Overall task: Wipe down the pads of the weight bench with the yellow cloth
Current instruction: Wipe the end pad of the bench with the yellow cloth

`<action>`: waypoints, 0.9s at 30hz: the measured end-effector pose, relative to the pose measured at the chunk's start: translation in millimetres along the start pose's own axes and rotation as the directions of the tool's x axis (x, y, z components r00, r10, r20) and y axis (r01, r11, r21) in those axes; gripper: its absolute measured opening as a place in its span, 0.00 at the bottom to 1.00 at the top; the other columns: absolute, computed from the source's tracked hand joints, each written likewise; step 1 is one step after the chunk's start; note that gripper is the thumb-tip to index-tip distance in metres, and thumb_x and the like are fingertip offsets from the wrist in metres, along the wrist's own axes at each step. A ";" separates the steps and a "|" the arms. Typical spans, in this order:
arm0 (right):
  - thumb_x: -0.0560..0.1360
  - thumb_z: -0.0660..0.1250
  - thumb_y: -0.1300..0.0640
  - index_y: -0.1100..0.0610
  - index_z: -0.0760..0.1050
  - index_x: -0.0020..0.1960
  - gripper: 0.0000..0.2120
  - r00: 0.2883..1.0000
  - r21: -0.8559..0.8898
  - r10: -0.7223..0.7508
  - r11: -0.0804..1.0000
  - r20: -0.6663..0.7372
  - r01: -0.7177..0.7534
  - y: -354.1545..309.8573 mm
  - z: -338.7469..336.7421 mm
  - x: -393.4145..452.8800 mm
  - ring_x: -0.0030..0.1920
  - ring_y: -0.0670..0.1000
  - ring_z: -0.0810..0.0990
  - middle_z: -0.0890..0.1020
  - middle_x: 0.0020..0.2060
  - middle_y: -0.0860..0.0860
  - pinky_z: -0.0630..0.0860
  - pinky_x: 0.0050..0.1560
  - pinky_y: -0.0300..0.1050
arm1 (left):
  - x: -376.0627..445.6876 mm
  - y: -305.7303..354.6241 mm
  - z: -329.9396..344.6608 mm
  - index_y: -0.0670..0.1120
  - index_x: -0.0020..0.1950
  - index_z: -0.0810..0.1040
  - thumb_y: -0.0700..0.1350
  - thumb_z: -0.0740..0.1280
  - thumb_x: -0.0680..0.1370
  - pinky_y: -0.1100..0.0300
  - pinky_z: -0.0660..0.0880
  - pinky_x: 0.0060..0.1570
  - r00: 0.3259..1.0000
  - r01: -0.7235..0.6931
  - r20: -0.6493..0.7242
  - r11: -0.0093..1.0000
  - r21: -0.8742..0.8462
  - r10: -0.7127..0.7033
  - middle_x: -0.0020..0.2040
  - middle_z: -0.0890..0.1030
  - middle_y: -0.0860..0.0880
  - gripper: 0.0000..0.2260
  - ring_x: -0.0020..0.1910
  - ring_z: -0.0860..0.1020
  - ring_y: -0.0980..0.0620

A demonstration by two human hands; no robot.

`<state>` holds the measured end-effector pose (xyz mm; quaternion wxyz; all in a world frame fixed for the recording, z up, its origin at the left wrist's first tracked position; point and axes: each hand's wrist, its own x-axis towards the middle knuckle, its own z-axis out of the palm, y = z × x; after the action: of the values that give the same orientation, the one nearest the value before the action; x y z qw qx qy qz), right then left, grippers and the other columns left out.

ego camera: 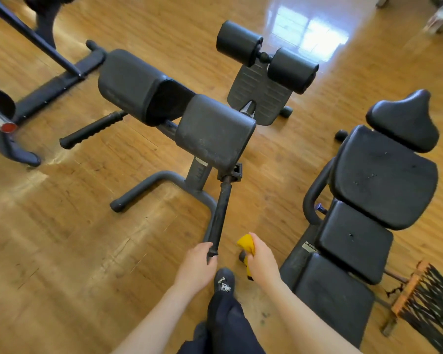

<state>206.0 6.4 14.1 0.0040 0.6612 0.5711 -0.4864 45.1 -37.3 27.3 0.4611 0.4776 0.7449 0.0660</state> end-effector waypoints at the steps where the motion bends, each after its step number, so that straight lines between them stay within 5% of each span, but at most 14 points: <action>1: 0.78 0.56 0.64 0.57 0.56 0.73 0.24 1.000 -0.024 -0.017 1.000 0.002 0.017 2.2 -3.7 -8.3 0.71 0.52 0.62 0.65 0.70 0.51 0.59 0.69 0.42 | -6.5 1.6 4.4 0.44 0.71 0.64 0.46 0.58 0.79 0.59 0.60 0.67 1.000 -0.017 -0.008 1.000 0.004 0.017 0.70 0.67 0.48 0.20 0.69 0.64 0.51; 5: 0.77 0.55 0.64 0.58 0.63 0.70 0.21 0.998 -0.065 -0.055 0.997 -0.037 0.052 26.1 -11.2 -46.5 0.68 0.54 0.68 0.71 0.66 0.52 0.65 0.64 0.43 | -40.1 -0.8 32.5 0.44 0.71 0.64 0.47 0.58 0.79 0.57 0.61 0.68 0.999 -0.029 0.019 1.000 0.001 0.029 0.70 0.67 0.47 0.20 0.69 0.64 0.49; 9: 0.73 0.55 0.67 0.53 0.72 0.47 0.12 0.996 -0.038 -0.073 0.997 -0.052 0.071 64.0 -17.5 -95.9 0.43 0.51 0.74 0.76 0.40 0.47 0.69 0.39 0.41 | -82.8 -5.9 72.3 0.44 0.70 0.66 0.46 0.59 0.78 0.57 0.62 0.67 0.999 -0.025 0.028 1.000 -0.016 0.025 0.69 0.68 0.47 0.20 0.68 0.65 0.49; 15: 0.76 0.55 0.62 0.49 0.72 0.48 0.10 0.999 -0.067 -0.036 0.997 -0.021 0.034 120.2 -40.3 -164.0 0.37 0.53 0.77 0.80 0.40 0.52 0.73 0.34 0.45 | -145.3 10.9 125.6 0.45 0.71 0.64 0.48 0.58 0.79 0.58 0.62 0.68 0.999 -0.012 0.043 0.995 -0.099 0.016 0.71 0.67 0.48 0.21 0.69 0.64 0.50; 21: 0.77 0.56 0.60 0.47 0.70 0.47 0.09 0.991 -0.074 -0.130 0.989 0.034 0.132 183.2 -82.8 -184.5 0.33 0.48 0.73 0.76 0.35 0.47 0.71 0.31 0.39 | -174.4 51.7 200.4 0.46 0.72 0.63 0.48 0.57 0.79 0.57 0.62 0.68 0.999 0.034 -0.021 0.994 -0.101 -0.037 0.71 0.65 0.49 0.21 0.70 0.63 0.51; 27: 0.75 0.54 0.64 0.57 0.70 0.45 0.07 0.954 -0.161 -0.197 0.958 0.224 0.236 278.3 -149.4 -191.3 0.31 0.50 0.67 0.70 0.32 0.50 0.66 0.28 0.44 | -209.5 119.9 318.0 0.46 0.72 0.62 0.48 0.57 0.80 0.57 0.62 0.67 0.977 0.172 -0.087 0.961 -0.215 -0.194 0.72 0.64 0.49 0.21 0.70 0.62 0.50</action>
<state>536.7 -150.2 63.6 0.0713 0.5371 0.6799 -0.4942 386.4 -243.8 42.7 0.4716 0.3518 0.7988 0.1256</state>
